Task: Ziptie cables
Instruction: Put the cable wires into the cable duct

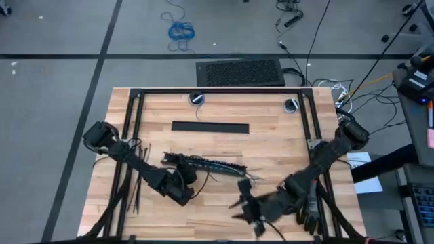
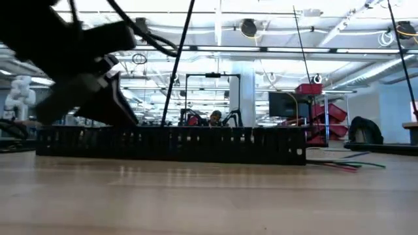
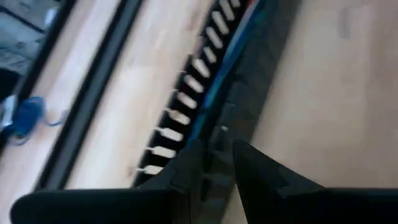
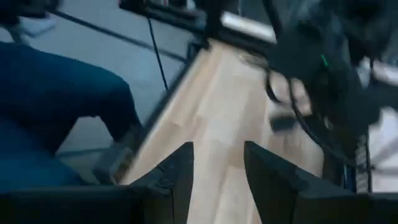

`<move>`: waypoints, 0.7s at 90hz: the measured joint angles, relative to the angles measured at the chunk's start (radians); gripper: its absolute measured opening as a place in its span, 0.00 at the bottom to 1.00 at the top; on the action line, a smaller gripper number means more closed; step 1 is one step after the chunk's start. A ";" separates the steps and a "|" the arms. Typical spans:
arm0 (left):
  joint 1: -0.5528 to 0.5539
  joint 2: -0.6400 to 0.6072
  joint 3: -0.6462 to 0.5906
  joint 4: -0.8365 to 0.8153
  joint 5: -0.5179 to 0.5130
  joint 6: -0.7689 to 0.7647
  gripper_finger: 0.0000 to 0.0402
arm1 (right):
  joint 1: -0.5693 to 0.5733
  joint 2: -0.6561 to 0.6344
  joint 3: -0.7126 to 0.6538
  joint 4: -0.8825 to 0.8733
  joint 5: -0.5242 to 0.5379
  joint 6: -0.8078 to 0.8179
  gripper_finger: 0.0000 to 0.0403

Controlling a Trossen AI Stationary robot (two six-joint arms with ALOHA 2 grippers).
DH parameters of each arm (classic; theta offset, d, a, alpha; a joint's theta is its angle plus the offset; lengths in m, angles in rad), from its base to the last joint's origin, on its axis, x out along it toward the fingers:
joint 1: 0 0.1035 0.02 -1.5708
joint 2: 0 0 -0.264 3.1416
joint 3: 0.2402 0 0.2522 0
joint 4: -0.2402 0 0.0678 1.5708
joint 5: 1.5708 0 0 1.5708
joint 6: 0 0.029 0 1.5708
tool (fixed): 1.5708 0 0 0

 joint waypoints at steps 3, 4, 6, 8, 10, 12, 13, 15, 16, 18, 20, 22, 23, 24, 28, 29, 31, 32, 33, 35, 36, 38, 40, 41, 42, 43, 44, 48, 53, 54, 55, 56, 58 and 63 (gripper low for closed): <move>0.004 0.000 0.000 0.014 -0.001 0.006 0.22 | 0.022 -0.001 0.000 0.018 0.027 -0.021 0.33; 0.005 0.000 0.000 0.018 -0.001 0.007 0.22 | 0.030 -0.001 0.000 0.022 0.037 -0.029 0.33; 0.008 0.000 0.000 0.031 0.000 0.018 0.22 | 0.044 -0.003 0.000 0.030 0.057 -0.046 0.33; 0.009 0.000 0.000 0.044 0.001 0.031 0.22 | 0.059 -0.004 0.000 0.039 0.075 -0.064 0.33; 0.010 0.000 0.000 0.057 0.001 0.045 0.22 | 0.074 -0.007 0.000 0.051 0.092 -0.082 0.33; 0.011 0.000 0.000 0.069 0.001 0.059 0.22 | 0.091 -0.011 0.000 0.064 0.110 -0.103 0.33; 0.011 0.000 0.000 0.076 0.001 0.065 0.22 | 0.099 -0.012 0.000 0.069 0.119 -0.115 0.33; 0.011 0.000 0.000 0.087 0.002 0.078 0.22 | 0.115 -0.016 0.000 0.081 0.138 -0.139 0.33; 0.012 0.000 0.000 0.091 0.003 0.082 0.22 | 0.124 -0.018 0.000 0.088 0.149 -0.152 0.33; 0.013 0.000 0.000 0.099 0.006 0.092 0.22 | 0.143 -0.022 0.000 0.103 0.173 -0.179 0.33; 0.015 0.000 0.000 0.104 0.012 0.105 0.22 | 0.161 -0.024 0.000 0.119 0.201 -0.205 0.33; 0.018 0.000 0.000 0.105 0.025 0.114 0.22 | 0.178 -0.027 0.000 0.134 0.227 -0.234 0.33; 0.020 0.000 0.000 0.105 0.032 0.120 0.22 | 0.186 -0.027 0.000 0.140 0.239 -0.247 0.33; 0.022 0.000 0.000 0.104 0.040 0.126 0.22 | 0.194 -0.028 0.000 0.147 0.250 -0.260 0.33; 0.029 0.000 -0.005 0.104 0.072 0.141 0.22 | 0.224 -0.028 0.000 0.180 0.287 -0.308 0.33; 0.031 0.000 -0.008 0.107 0.076 0.146 0.22 | 0.231 -0.028 0.000 0.187 0.293 -0.320 0.33; 0.037 0.000 -0.014 0.110 0.082 0.153 0.22 | 0.244 -0.028 0.000 0.202 0.303 -0.340 0.33; 0.040 -0.001 -0.018 0.112 0.087 0.154 0.22 | 0.250 -0.028 0.000 0.208 0.309 -0.348 0.33; 0.043 -0.001 -0.021 0.115 0.089 0.155 0.22 | 0.255 -0.028 0.000 0.214 0.314 -0.356 0.33; 0.048 -0.002 -0.026 0.119 0.091 0.155 0.22 | 0.265 -0.028 0.000 0.226 0.322 -0.369 0.33; 0.050 -0.002 -0.028 0.121 0.092 0.155 0.22 | 0.269 -0.028 0.000 0.231 0.324 -0.374 0.33; 0.053 -0.002 -0.031 0.126 0.093 0.154 0.22 | 0.277 -0.028 0.000 0.237 0.325 -0.380 0.33; 0.054 -0.002 -0.033 0.132 0.094 0.154 0.22 | 0.283 -0.028 0.000 0.238 0.325 -0.383 0.33; 0.054 -0.002 -0.034 0.135 0.094 0.154 0.22 | 0.286 -0.028 0.000 0.238 0.325 -0.384 0.33; 0.054 -0.002 -0.035 0.139 0.093 0.154 0.22 | 0.288 -0.028 0.000 0.238 0.327 -0.384 0.33; 0.054 -0.002 -0.036 0.145 0.092 0.155 0.22 | 0.290 -0.028 0.000 0.237 0.329 -0.385 0.33; 0.053 -0.002 -0.037 0.149 0.092 0.155 0.21 | 0.292 -0.028 0.000 0.237 0.331 -0.385 0.33; 0.053 -0.002 -0.039 0.166 0.090 0.154 0.20 | 0.297 -0.028 0.000 0.235 0.365 -0.385 0.33; 0.052 -0.002 -0.038 0.188 0.092 0.155 0.16 | 0.301 -0.024 0.000 0.215 0.457 -0.372 0.33; 0.052 -0.002 -0.038 0.190 0.092 0.155 0.15 | 0.302 -0.023 0.000 0.208 0.477 -0.368 0.33; 0.052 -0.002 -0.038 0.192 0.093 0.154 0.14 | 0.302 -0.022 0.000 0.201 0.497 -0.365 0.33; 0.052 -0.002 -0.038 0.193 0.093 0.154 0.13 | 0.302 -0.020 0.000 0.193 0.518 -0.362 0.33; 0.053 -0.002 -0.038 0.193 0.093 0.152 0.11 | 0.302 -0.016 0.000 0.177 0.560 -0.353 0.33; 0.054 -0.002 -0.038 0.193 0.095 0.135 0.05 | 0.298 -0.008 -0.014 0.155 0.644 -0.323 0.33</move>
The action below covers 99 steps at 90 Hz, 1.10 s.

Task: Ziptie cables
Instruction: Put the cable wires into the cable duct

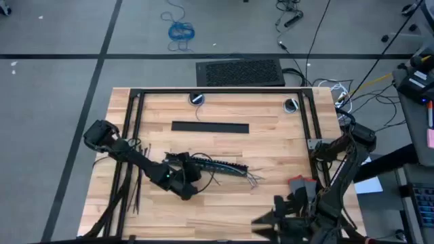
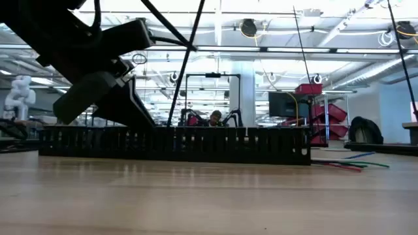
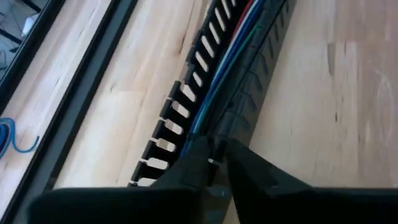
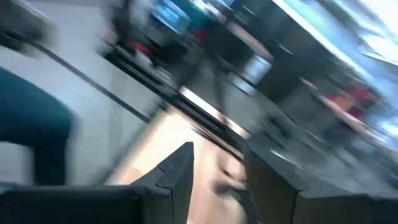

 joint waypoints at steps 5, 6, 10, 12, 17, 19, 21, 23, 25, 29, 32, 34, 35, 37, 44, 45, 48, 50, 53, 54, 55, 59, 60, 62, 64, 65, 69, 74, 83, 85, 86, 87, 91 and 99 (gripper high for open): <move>-0.001 0.000 0.000 0.006 0.000 -0.015 0.02 | -0.013 0.004 -0.021 -0.007 0.039 0.046 0.33; -0.001 0.000 0.000 0.008 0.000 -0.019 0.02 | -0.016 0.004 -0.025 -0.006 0.039 0.058 0.33; -0.001 0.000 0.000 0.015 0.003 -0.034 0.02 | -0.030 0.003 -0.046 0.003 0.040 0.111 0.33; -0.001 0.000 0.000 0.018 0.005 -0.041 0.02 | -0.038 0.003 -0.058 0.007 0.040 0.143 0.33; -0.001 0.000 0.000 0.037 0.011 -0.061 0.01 | -0.061 0.006 -0.095 0.011 0.041 0.226 0.33; -0.001 0.000 0.000 0.048 0.015 -0.066 0.01 | -0.070 0.009 -0.113 0.019 0.045 0.259 0.33; -0.001 0.000 0.000 0.058 0.019 -0.076 0.01 | -0.080 0.013 -0.131 0.025 0.048 0.295 0.33; -0.001 0.000 0.000 0.070 0.022 -0.086 0.00 | -0.089 0.017 -0.149 0.028 0.051 0.328 0.32; 0.000 0.000 0.000 0.082 0.025 -0.098 0.00 | -0.100 0.023 -0.171 0.031 0.056 0.366 0.32; 0.001 0.002 -0.001 0.104 0.030 -0.120 0.00 | -0.120 0.037 -0.216 0.053 0.078 0.444 0.31; 0.003 0.006 -0.001 0.122 0.032 -0.142 0.00 | -0.135 0.050 -0.253 0.084 0.102 0.501 0.29; 0.003 0.011 -0.001 0.134 0.032 -0.157 0.00 | -0.144 0.061 -0.277 0.110 0.115 0.537 0.28; 0.003 0.013 -0.001 0.141 0.032 -0.163 0.00 | -0.149 0.067 -0.289 0.125 0.123 0.553 0.28; 0.003 0.018 -0.001 0.151 0.032 -0.173 0.00 | -0.157 0.079 -0.315 0.158 0.137 0.582 0.27; 0.004 0.041 0.000 0.177 0.028 -0.214 0.00 | -0.188 0.128 -0.390 0.323 0.160 0.642 0.23; 0.004 0.046 0.001 0.181 0.027 -0.219 0.00 | -0.192 0.136 -0.400 0.351 0.159 0.645 0.22; 0.004 0.062 0.001 0.189 0.020 -0.233 0.00 | -0.206 0.160 -0.424 0.440 0.148 0.648 0.20; 0.004 0.072 0.001 0.195 0.014 -0.239 0.00 | -0.215 0.177 -0.436 0.498 0.133 0.647 0.19; 0.005 0.090 0.001 0.205 0.011 -0.244 0.00 | -0.230 0.202 -0.448 0.576 0.107 0.636 0.16; 0.005 0.095 0.002 0.210 0.010 -0.244 0.00 | -0.236 0.212 -0.451 0.602 0.096 0.631 0.16; 0.005 0.101 0.002 0.214 0.010 -0.245 0.00 | -0.241 0.221 -0.453 0.627 0.086 0.625 0.15; 0.005 0.122 0.004 0.233 0.007 -0.245 0.00 | -0.264 0.258 -0.455 0.708 0.040 0.593 0.12; 0.005 0.128 0.004 0.239 0.006 -0.245 0.00 | -0.270 0.267 -0.455 0.725 0.029 0.584 0.11; 0.005 0.138 0.005 0.251 0.002 -0.245 0.00 | -0.282 0.285 -0.452 0.756 0.010 0.567 0.10; 0.006 0.147 0.005 0.257 -0.002 -0.245 0.00 | -0.295 0.303 -0.448 0.786 -0.008 0.550 0.08; 0.006 0.151 0.005 0.260 -0.005 -0.245 0.00 | -0.302 0.312 -0.445 0.801 -0.018 0.543 0.07; 0.007 0.164 0.004 0.276 -0.011 -0.245 0.00 | -0.327 0.341 -0.435 0.852 -0.051 0.514 0.04; 0.007 0.173 0.004 0.293 -0.010 -0.250 0.00 | -0.357 0.371 -0.419 0.904 -0.082 0.480 0.02; 0.009 0.179 0.004 0.300 -0.011 -0.271 0.00 | -0.402 0.407 -0.396 0.941 -0.092 0.448 0.01; 0.009 0.179 0.004 0.300 -0.011 -0.271 0.00 | -0.410 0.411 -0.391 0.940 -0.092 0.442 0.01; 0.009 0.179 0.004 0.300 -0.011 -0.271 0.00 | -0.414 0.412 -0.388 0.938 -0.093 0.439 0.01; 0.009 0.179 0.004 0.300 -0.011 -0.271 0.00 | -0.418 0.413 -0.385 0.935 -0.093 0.437 0.01; 0.009 0.179 0.004 0.299 -0.011 -0.271 0.00 | -0.432 0.415 -0.374 0.929 -0.095 0.427 0.01; 0.009 0.179 0.003 0.299 -0.011 -0.271 0.00 | -0.456 0.419 -0.360 0.912 -0.172 0.406 0.00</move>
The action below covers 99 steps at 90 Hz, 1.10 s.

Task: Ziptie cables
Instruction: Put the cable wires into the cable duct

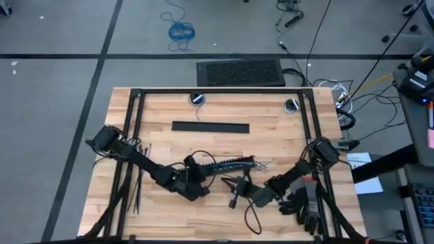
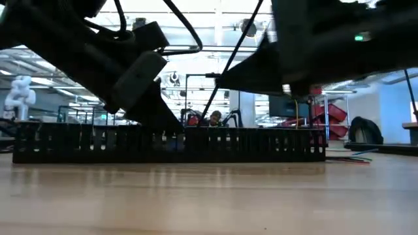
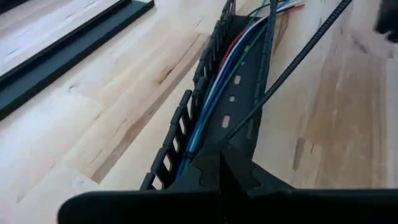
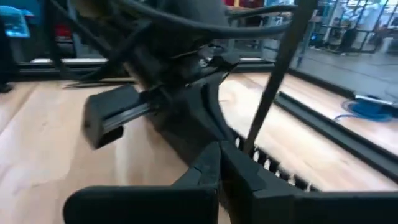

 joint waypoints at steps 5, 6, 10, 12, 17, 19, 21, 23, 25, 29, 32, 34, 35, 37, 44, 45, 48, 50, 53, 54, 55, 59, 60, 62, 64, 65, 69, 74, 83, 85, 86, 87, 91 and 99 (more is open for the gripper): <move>0.000 0.000 0.000 0.000 0.000 0.000 0.00 | -0.013 0.001 0.005 -0.013 -0.064 0.001 0.00; 0.001 0.000 -0.001 0.000 0.000 0.000 0.00 | -0.015 0.001 0.006 -0.016 -0.072 0.004 0.01; 0.001 0.000 -0.001 0.000 0.000 0.000 0.00 | -0.021 0.001 0.009 -0.029 -0.096 0.019 0.02; 0.001 0.000 -0.001 0.000 0.000 -0.001 0.00 | -0.022 0.001 0.010 -0.039 -0.100 0.030 0.03; 0.001 0.000 -0.001 0.000 0.000 -0.002 0.00 | -0.023 0.001 0.010 -0.077 -0.100 0.059 0.06; 0.001 0.000 -0.001 0.000 0.000 -0.005 0.00 | -0.023 0.001 0.010 -0.097 -0.096 0.071 0.07; 0.001 0.000 -0.001 0.000 0.000 -0.010 0.00 | -0.023 0.001 0.010 -0.116 -0.093 0.085 0.09; 0.001 0.000 -0.002 0.000 -0.001 -0.017 0.00 | -0.023 0.001 0.010 -0.134 -0.086 0.103 0.11; 0.001 0.000 -0.002 0.000 -0.001 -0.019 0.00 | -0.023 0.001 0.010 -0.154 -0.075 0.123 0.12; 0.001 0.000 -0.002 0.000 -0.001 -0.019 0.00 | -0.022 0.001 0.010 -0.197 -0.053 0.165 0.16; 0.001 0.000 -0.002 0.000 -0.001 -0.019 0.00 | -0.022 0.001 0.010 -0.225 -0.039 0.189 0.19; 0.001 0.000 -0.002 0.000 -0.002 -0.019 0.00 | -0.022 0.001 0.010 -0.236 -0.030 0.198 0.21; 0.001 0.000 -0.002 0.000 -0.002 -0.019 0.00 | -0.022 0.001 0.010 -0.240 -0.025 0.200 0.21; 0.001 0.000 -0.002 0.000 -0.002 -0.019 0.00 | -0.023 0.001 0.010 -0.243 -0.019 0.200 0.23; 0.002 0.000 -0.002 0.000 -0.002 -0.019 0.00 | -0.036 0.001 0.010 -0.236 -0.018 0.174 0.26; 0.002 0.000 -0.002 0.000 -0.002 -0.019 0.00 | -0.038 0.001 0.010 -0.235 -0.019 0.170 0.27; 0.002 0.000 -0.002 0.000 -0.002 -0.019 0.00 | -0.045 0.001 0.010 -0.233 -0.019 0.156 0.27; 0.002 0.000 -0.002 0.000 -0.002 -0.019 0.00 | -0.049 0.001 0.010 -0.230 -0.019 0.144 0.27; 0.003 0.000 -0.002 0.000 -0.002 -0.019 0.00 | -0.056 0.001 0.010 -0.226 -0.019 0.131 0.28; 0.003 0.000 -0.002 0.000 -0.002 -0.019 0.00 | -0.058 0.001 0.010 -0.226 -0.019 0.129 0.28; 0.003 0.000 -0.002 0.000 -0.002 -0.019 0.00 | -0.060 0.001 0.010 -0.226 -0.019 0.129 0.28; 0.003 0.000 -0.002 0.000 -0.002 -0.019 0.00 | -0.068 0.001 0.010 -0.227 -0.020 0.124 0.28; 0.003 0.000 -0.002 0.000 -0.002 -0.019 0.00 | -0.069 0.001 0.010 -0.227 -0.021 0.122 0.28; 0.003 0.000 -0.002 0.000 -0.002 -0.019 0.00 | -0.074 0.001 0.010 -0.226 -0.026 0.115 0.28; 0.003 0.000 -0.002 0.000 -0.002 -0.019 0.00 | -0.077 0.001 0.010 -0.225 -0.035 0.108 0.28; 0.003 0.000 -0.002 0.000 -0.002 -0.019 0.00 | -0.079 0.001 0.010 -0.224 -0.041 0.104 0.28; 0.003 0.000 -0.002 0.000 -0.002 -0.018 0.00 | -0.086 0.001 0.010 -0.210 -0.057 0.092 0.28; 0.003 0.000 -0.002 0.000 -0.002 -0.017 0.00 | -0.092 0.001 0.010 -0.192 -0.078 0.079 0.27; 0.003 0.000 -0.002 0.000 -0.002 -0.018 0.00 | -0.099 0.001 0.010 -0.163 -0.101 0.052 0.22; 0.003 0.000 -0.002 0.000 -0.002 -0.017 0.00 | -0.100 0.001 0.010 -0.157 -0.103 0.045 0.20; 0.003 0.000 -0.002 0.000 -0.002 -0.017 0.00 | -0.100 0.001 0.010 -0.153 -0.104 0.042 0.20; 0.003 0.000 -0.002 0.000 -0.002 -0.017 0.00 | -0.101 0.001 0.010 -0.150 -0.104 0.038 0.19; 0.003 0.000 -0.002 0.000 -0.002 -0.017 0.00 | -0.100 0.001 0.010 -0.139 -0.105 0.027 0.16; 0.003 0.000 -0.002 0.000 -0.002 -0.018 0.00 | -0.101 0.001 0.010 -0.136 -0.109 0.019 0.09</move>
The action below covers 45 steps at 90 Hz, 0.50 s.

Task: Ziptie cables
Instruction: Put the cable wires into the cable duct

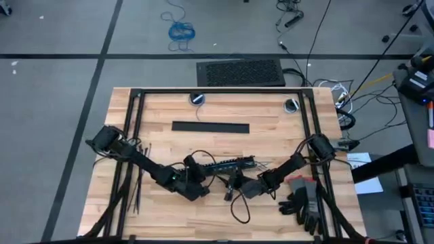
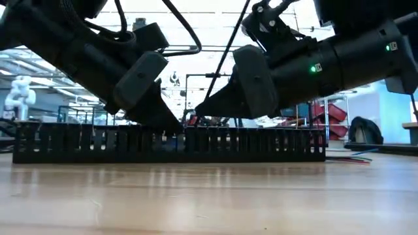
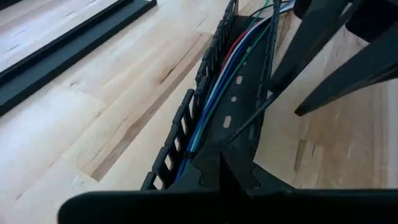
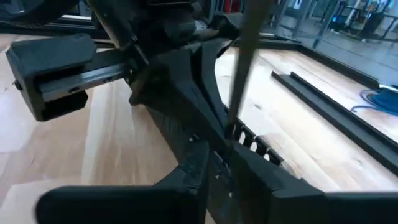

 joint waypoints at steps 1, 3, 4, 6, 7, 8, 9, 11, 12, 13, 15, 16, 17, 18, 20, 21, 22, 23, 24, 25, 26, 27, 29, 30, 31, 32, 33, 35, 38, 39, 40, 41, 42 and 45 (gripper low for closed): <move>0.000 0.000 0.000 0.000 0.000 0.000 0.00 | 0.000 0.000 0.000 0.000 -0.004 0.000 0.08; 0.000 0.000 0.000 0.000 0.000 0.000 0.00 | -0.003 0.000 0.000 0.000 -0.015 0.000 0.06; 0.000 0.000 0.000 0.000 0.000 0.000 0.00 | -0.004 0.000 0.000 0.000 -0.021 0.000 0.05; 0.000 0.000 0.000 0.000 0.000 0.000 0.00 | -0.006 0.000 0.000 0.000 -0.033 0.001 0.03; 0.000 0.000 0.000 0.000 0.000 0.000 0.00 | -0.007 0.000 0.000 0.000 -0.039 0.001 0.03; 0.000 0.000 0.000 0.000 0.000 0.000 0.00 | -0.009 0.000 0.000 -0.001 -0.043 0.001 0.02; 0.000 0.000 0.000 0.000 0.000 0.000 0.00 | -0.010 0.000 0.000 -0.001 -0.048 0.001 0.02; 0.000 0.000 0.000 0.000 0.000 0.000 0.00 | -0.013 0.000 0.000 -0.001 -0.054 0.001 0.01; 0.000 0.000 0.000 0.000 -0.001 0.000 0.00 | -0.015 0.000 0.000 -0.001 -0.057 0.002 0.01; 0.000 0.000 0.000 0.000 -0.001 0.000 0.00 | -0.017 0.000 0.000 -0.001 -0.059 0.003 0.01; 0.000 0.000 0.000 0.000 -0.001 0.000 0.00 | -0.021 0.000 0.000 -0.001 -0.064 0.006 0.01; 0.000 0.000 0.000 0.000 -0.001 0.000 0.00 | -0.023 0.000 0.000 -0.001 -0.067 0.008 0.01; 0.000 0.000 0.000 0.000 -0.001 0.000 0.00 | -0.025 0.000 0.000 -0.001 -0.069 0.009 0.01; 0.000 0.000 0.000 0.000 -0.001 0.000 0.00 | -0.027 0.000 0.000 -0.001 -0.071 0.009 0.01; 0.000 0.000 0.000 0.000 0.000 0.000 0.00 | -0.031 0.000 0.000 -0.001 -0.076 0.009 0.00; 0.000 0.000 0.000 0.000 0.000 0.000 0.00 | -0.033 0.000 0.000 -0.001 -0.079 0.009 0.00; 0.000 0.000 0.000 0.000 -0.001 0.000 0.00 | -0.035 0.000 0.000 -0.001 -0.083 0.009 0.00; 0.000 0.000 0.000 0.000 -0.001 0.000 0.00 | -0.037 0.000 0.000 0.000 -0.089 0.009 0.00; 0.000 0.000 0.000 0.000 -0.001 0.000 0.00 | -0.039 -0.001 0.000 0.000 -0.095 0.009 0.00; 0.000 0.000 0.000 0.000 -0.001 0.000 0.00 | -0.041 -0.001 0.000 0.001 -0.101 0.010 0.00; 0.000 0.000 0.000 0.000 -0.001 0.000 0.00 | -0.043 -0.001 0.000 0.001 -0.108 0.011 0.00; 0.000 0.000 0.000 0.000 -0.001 0.000 0.00 | -0.044 -0.001 0.000 0.002 -0.114 0.011 0.00; 0.000 0.000 0.000 0.000 -0.001 0.000 0.00 | -0.048 -0.001 0.000 0.002 -0.128 0.012 0.00; 0.000 0.000 0.000 0.000 -0.001 0.000 0.00 | -0.049 -0.001 0.000 0.002 -0.135 0.013 0.00; 0.000 0.000 0.000 0.000 -0.001 0.000 0.00 | -0.051 -0.001 0.000 0.002 -0.141 0.014 0.00; 0.000 0.000 0.000 0.000 -0.001 0.000 0.00 | -0.052 -0.001 0.000 0.002 -0.146 0.015 0.00; 0.000 0.000 0.000 0.000 -0.001 0.000 0.00 | -0.053 -0.001 0.000 0.001 -0.151 0.016 0.00; 0.000 0.000 0.000 0.000 -0.001 0.000 0.00 | -0.053 -0.001 0.000 0.001 -0.156 0.018 0.00; 0.000 0.000 0.000 0.000 -0.001 0.001 0.00 | -0.053 -0.001 0.000 0.001 -0.165 0.019 0.00; 0.000 0.000 0.000 0.000 -0.001 0.001 0.00 | -0.053 -0.001 0.000 0.002 -0.167 0.019 0.00; 0.000 0.000 0.000 0.000 -0.001 0.002 0.00 | -0.053 -0.001 0.000 0.002 -0.169 0.019 0.00; 0.000 0.000 0.000 0.000 -0.001 0.002 0.00 | -0.054 -0.001 0.000 0.002 -0.171 0.019 0.00; 0.000 0.000 0.000 0.000 -0.001 0.002 0.00 | -0.054 -0.001 0.000 0.003 -0.171 0.019 0.00; 0.000 0.000 0.000 0.000 -0.003 0.003 0.00 | -0.054 -0.001 0.000 0.003 -0.175 0.019 0.00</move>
